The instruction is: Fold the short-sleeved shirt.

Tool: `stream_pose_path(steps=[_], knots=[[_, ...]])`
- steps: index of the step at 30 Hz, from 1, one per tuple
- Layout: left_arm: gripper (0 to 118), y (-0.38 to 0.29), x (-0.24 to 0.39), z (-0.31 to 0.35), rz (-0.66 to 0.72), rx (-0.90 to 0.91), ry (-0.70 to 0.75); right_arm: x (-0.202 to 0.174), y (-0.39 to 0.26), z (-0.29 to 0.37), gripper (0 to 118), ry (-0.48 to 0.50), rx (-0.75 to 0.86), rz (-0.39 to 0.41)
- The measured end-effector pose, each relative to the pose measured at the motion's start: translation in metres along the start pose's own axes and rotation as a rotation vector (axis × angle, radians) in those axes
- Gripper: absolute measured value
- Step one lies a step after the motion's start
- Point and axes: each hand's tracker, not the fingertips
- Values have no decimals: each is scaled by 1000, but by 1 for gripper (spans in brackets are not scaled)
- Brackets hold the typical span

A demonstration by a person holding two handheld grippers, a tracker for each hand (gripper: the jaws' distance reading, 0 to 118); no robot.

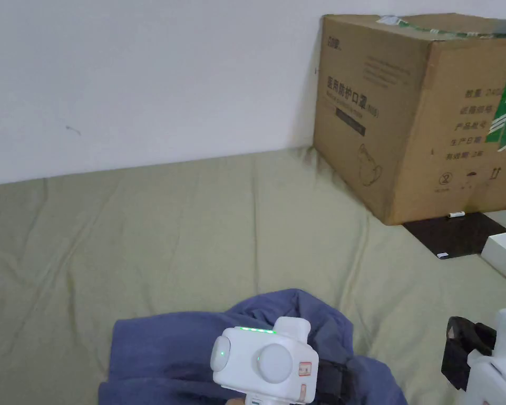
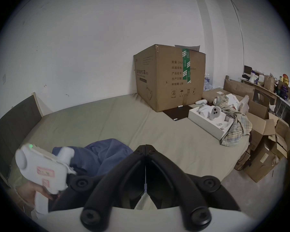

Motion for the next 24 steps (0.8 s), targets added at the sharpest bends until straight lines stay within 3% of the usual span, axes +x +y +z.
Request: stream_pose_path(steps=[4, 5, 6, 7, 8, 9, 11, 16, 19, 22, 23, 24], knots=[[113, 17, -32, 56, 80, 143, 18, -21, 1, 1, 0, 55, 9, 22], [104, 19, -42, 72, 105, 173, 34, -26, 2, 2, 0, 72, 12, 34], [88, 19, -54, 89, 130, 202, 48, -33, 3, 3, 0, 80, 14, 45], [62, 17, -66, 102, 152, 214, 93, -39, 3, 4, 0, 89, 17, 56], [24, 14, -77, 112, 163, 227, 138, -43, 3, 4, 0, 103, 20, 68], [7, 9, -89, 123, 163, 239, 185, -47, 4, 4, 0, 114, 22, 76], [0, -3, -112, 141, 174, 256, 288, -56, 3, 4, 0, 129, 24, 87], [0, -24, -177, 154, 302, 213, 364, -71, -1, -7, 0, 163, 8, 95], [1, -10, -208, 146, 290, 179, 397, -75, -3, -18, 0, 177, -13, 84], [74, 13, -233, 128, 290, 144, 408, -79, -6, -28, 0, 179, -33, 89], [91, 22, -244, 119, 303, 131, 405, -80, -8, -31, 0, 177, -38, 93], [95, 31, -252, 108, 324, 115, 400, -81, -9, -35, 0, 172, -46, 99]])
